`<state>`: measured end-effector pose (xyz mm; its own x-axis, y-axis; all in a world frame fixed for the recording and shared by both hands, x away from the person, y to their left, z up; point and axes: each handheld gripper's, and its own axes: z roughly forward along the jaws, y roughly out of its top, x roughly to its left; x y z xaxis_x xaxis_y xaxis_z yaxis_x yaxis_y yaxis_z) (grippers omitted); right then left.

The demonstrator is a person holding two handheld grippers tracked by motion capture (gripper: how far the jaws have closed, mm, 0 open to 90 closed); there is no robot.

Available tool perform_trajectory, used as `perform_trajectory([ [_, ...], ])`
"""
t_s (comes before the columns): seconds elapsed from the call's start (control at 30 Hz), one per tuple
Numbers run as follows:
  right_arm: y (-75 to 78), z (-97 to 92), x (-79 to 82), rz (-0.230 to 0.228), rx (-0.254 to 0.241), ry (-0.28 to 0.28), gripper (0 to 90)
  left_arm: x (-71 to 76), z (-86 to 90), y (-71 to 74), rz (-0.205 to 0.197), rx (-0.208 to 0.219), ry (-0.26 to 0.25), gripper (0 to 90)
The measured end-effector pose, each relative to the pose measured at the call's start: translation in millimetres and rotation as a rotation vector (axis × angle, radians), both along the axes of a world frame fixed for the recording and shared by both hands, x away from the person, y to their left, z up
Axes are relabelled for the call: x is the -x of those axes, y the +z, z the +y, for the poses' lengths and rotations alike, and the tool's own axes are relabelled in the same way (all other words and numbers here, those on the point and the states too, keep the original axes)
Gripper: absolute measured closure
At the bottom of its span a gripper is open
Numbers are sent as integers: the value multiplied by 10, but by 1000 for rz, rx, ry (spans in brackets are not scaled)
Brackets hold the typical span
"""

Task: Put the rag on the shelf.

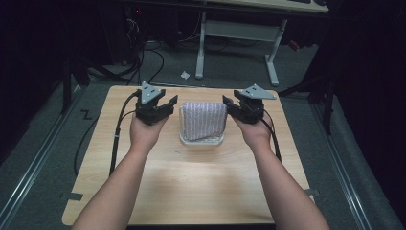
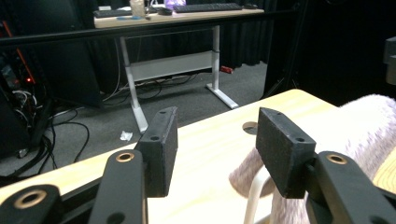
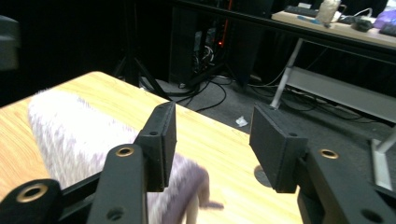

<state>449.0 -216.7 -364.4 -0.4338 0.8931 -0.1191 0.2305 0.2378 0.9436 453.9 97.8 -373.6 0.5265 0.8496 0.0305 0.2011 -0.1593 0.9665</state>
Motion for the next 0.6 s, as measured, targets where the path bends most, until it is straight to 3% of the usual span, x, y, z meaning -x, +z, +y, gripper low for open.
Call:
perform_trajectory([
  [0.1, -40, -35, 74, 0, 18, -19, 494, 59, 77, -63, 18, -6, 8, 493],
  [0.4, -180, -120, 301, 15, 28, 17, 476, 321, 239, -343, 75, 74, -14, 488],
  [0.6, -344, -157, 413, 37, 37, 33, 487, 507, 248, -599, 107, 42, -38, 485],
])
